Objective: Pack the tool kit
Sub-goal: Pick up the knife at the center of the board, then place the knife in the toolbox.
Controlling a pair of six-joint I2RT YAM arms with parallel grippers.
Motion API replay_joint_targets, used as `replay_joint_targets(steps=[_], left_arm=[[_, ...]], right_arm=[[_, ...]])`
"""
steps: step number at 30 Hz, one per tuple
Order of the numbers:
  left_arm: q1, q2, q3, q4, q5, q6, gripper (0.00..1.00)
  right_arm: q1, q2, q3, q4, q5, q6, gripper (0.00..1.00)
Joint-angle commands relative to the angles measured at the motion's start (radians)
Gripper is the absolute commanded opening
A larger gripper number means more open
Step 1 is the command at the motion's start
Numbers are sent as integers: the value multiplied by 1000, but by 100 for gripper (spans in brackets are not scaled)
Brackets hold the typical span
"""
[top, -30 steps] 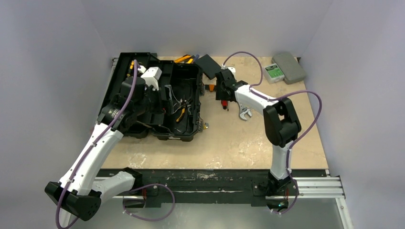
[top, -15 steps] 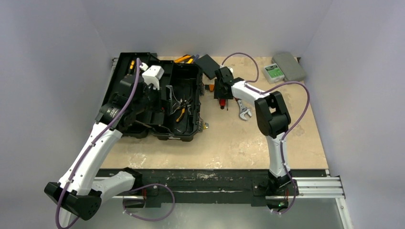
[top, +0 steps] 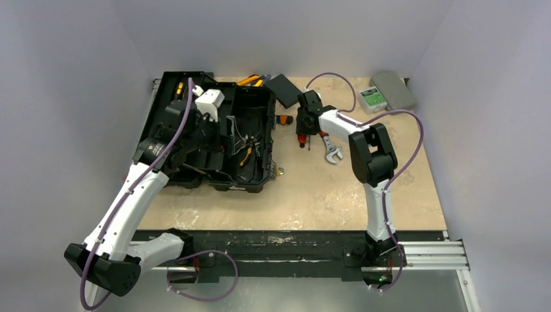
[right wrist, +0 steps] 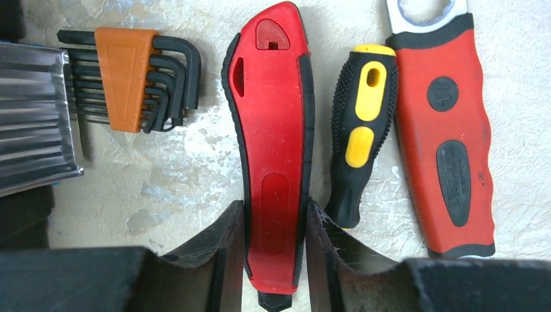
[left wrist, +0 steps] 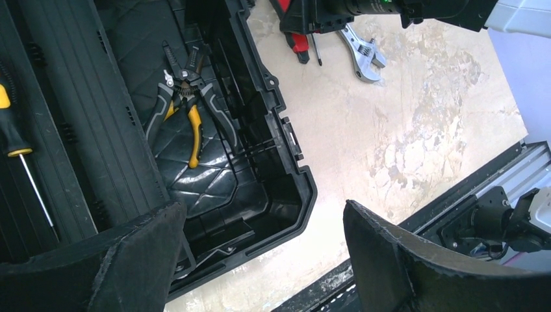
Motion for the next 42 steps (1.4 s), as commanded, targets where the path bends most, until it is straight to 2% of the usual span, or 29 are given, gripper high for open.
replay_joint_targets(steps=[1,5,10,15,19,24,31,35,42], left_arm=[[7,-21,-21,40,43,-1,88],[7,-20,-38,54,94,-44,88],[6,-17,-48,70,152,-101,87],[6,-34,-9,0,101,-58,87],[6,-68,25,-59,13,6,87],[6,-118,24,-99,-117,83,87],[7,-219,-59,-42,-225,103,87],[6,-281,-127,23,-239,89,87],[6,-326,-153,42,-239,88,86]], right_arm=[[-11,-70,-88,5,-47,-4,10],[-11,-206,-171,37,-54,-8,3],[-11,-393,-286,85,-133,-23,2],[-12,-523,-354,91,-176,-33,3],[-10,-595,-388,111,-276,-3,4],[12,-647,-396,144,-375,71,4],[87,-677,-389,205,-375,160,4],[128,-674,-395,262,-348,203,4],[191,-628,-385,355,-339,276,5]])
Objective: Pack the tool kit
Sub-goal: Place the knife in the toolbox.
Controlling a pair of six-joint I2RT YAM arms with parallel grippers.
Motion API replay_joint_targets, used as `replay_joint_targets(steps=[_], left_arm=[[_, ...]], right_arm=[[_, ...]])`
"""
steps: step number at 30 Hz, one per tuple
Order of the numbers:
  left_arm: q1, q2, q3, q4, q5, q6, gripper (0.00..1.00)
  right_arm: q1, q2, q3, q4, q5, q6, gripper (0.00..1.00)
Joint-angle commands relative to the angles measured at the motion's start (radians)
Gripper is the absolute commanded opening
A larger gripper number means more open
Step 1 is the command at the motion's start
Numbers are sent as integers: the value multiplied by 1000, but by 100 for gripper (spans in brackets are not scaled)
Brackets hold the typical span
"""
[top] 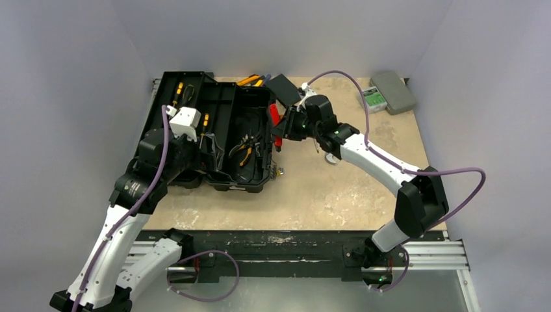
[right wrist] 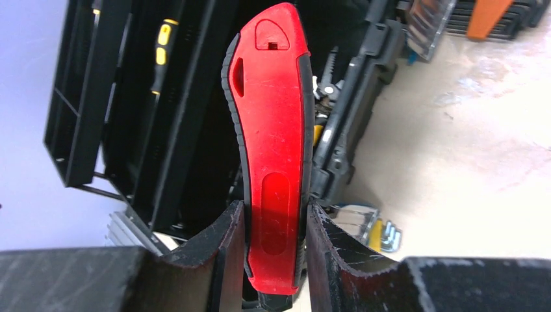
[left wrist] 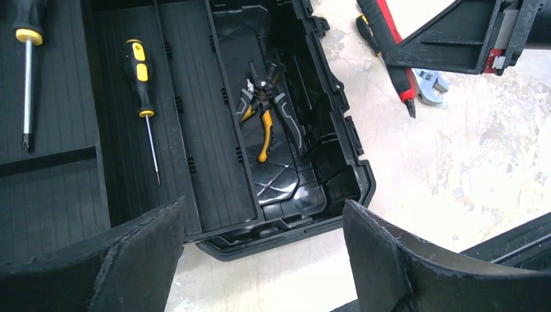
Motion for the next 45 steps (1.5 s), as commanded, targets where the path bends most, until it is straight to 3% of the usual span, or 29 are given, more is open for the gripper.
replay_joint_targets(steps=[1,17,20,24,29,36,45], left_arm=[[6,-26,-15,70,-16,11,86],[6,-53,-38,71,-2,19,85],[6,-47,-38,71,1,19,85],[6,-41,-36,68,2,20,85],[6,-40,-38,67,-4,23,86],[6,-36,-39,67,5,25,86],[6,-14,-39,70,38,21,86]], right_arm=[[37,14,23,137,5,69,5],[122,303,183,271,-27,175,8],[130,341,205,282,-14,181,16],[146,343,214,261,66,152,46],[144,314,217,236,72,129,63],[119,220,212,125,135,10,66],[-17,104,130,36,141,-101,67]])
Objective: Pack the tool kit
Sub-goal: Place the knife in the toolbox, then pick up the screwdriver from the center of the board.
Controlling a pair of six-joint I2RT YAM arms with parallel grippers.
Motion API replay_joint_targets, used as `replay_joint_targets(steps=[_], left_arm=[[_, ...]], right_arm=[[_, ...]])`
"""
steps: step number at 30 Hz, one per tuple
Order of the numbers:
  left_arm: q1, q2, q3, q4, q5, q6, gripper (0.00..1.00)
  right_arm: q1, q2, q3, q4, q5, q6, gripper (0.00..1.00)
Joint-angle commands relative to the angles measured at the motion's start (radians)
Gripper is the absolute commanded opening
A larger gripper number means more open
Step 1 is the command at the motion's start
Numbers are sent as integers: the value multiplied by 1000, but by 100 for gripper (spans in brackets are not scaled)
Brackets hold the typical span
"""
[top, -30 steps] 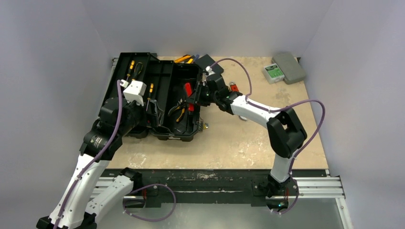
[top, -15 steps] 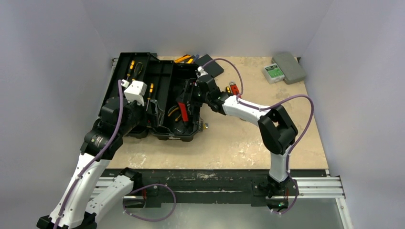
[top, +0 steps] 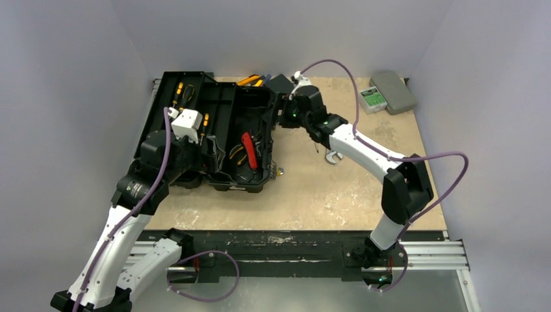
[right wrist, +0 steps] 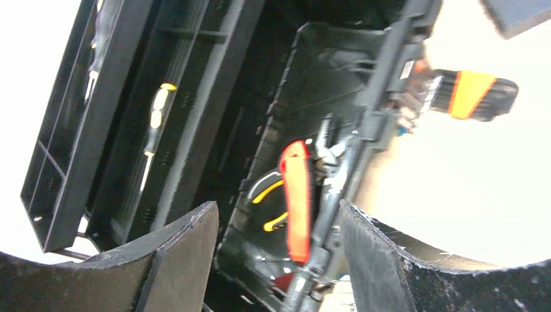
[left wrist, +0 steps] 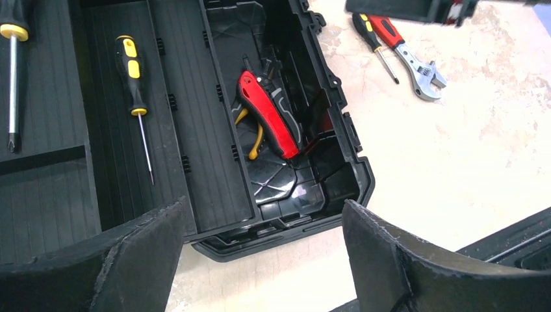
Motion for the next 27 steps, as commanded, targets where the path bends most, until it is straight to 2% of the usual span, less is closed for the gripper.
replay_joint_targets(steps=[1,7,13,18,27], left_arm=[[6,9,0,42,32,18,86],[6,31,-1,46,58,16,86],[6,70,3,58,168,13,86],[6,90,5,69,219,15,86],[6,120,5,75,270,-1,86]], right_arm=[[-86,-67,-41,-56,22,-88,67],[-194,-40,-49,-135,16,-155,68],[-254,12,-79,-133,57,-167,67],[-270,105,-20,-208,181,-203,66],[-269,275,105,-273,223,-255,59]])
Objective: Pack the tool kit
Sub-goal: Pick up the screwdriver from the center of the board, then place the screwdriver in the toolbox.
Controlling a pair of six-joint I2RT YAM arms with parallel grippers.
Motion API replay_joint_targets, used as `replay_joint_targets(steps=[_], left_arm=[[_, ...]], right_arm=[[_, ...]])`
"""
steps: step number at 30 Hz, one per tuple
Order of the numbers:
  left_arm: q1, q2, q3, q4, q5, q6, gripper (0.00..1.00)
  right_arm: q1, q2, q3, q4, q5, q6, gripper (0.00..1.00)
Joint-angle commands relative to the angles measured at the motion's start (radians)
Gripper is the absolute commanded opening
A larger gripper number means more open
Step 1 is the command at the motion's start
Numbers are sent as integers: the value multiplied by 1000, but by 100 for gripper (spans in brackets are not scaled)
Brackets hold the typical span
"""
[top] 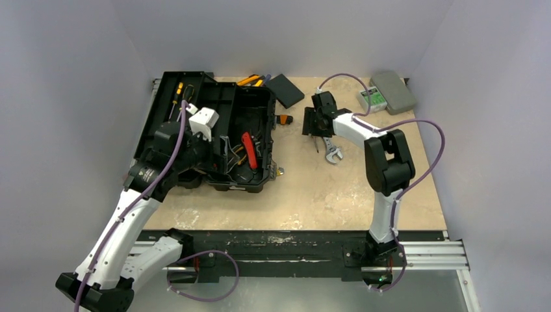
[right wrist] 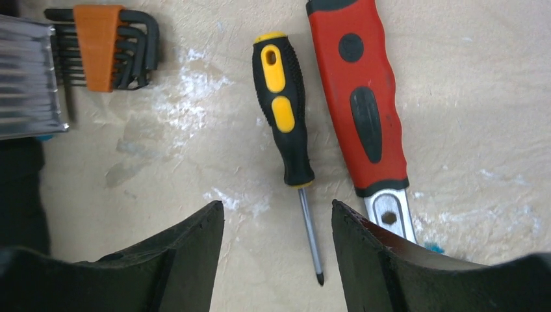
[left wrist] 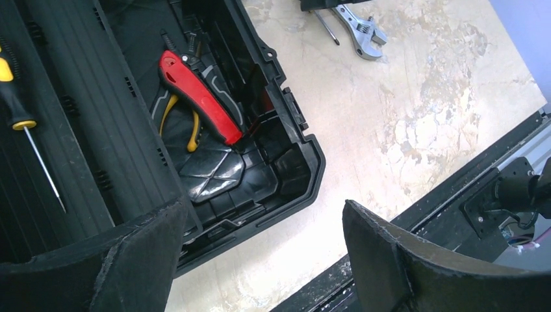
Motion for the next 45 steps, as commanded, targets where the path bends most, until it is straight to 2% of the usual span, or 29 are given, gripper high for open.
replay_joint_targets(steps=[1,9,15,18,20,22,25,33,39,45], left_arm=[[6,8,5,51,45,-1,86],[6,18,7,50,46,-2,86],[6,16,9,46,40,-1,86],[6,16,8,48,36,-1,86],[6,15,8,46,37,-1,86],[6,15,8,44,35,-1,86],[6,14,9,42,35,-1,86],[6,13,10,40,27,2,86],[6,17,12,39,29,2,86],[6,10,14,37,28,2,86]], right_arm=[[-1,45,104,-29,57,-52,58],[-1,170,244,-78,99,-92,53],[-2,212,271,-98,97,-91,39],[-1,203,259,-94,87,-91,26],[-1,191,274,-125,79,-90,9],[-2,150,265,-137,56,-86,2],[0,50,218,-96,5,-81,2],[19,-170,84,48,-300,70,4],[100,-206,40,201,-435,218,4],[199,-158,68,321,-449,328,6]])
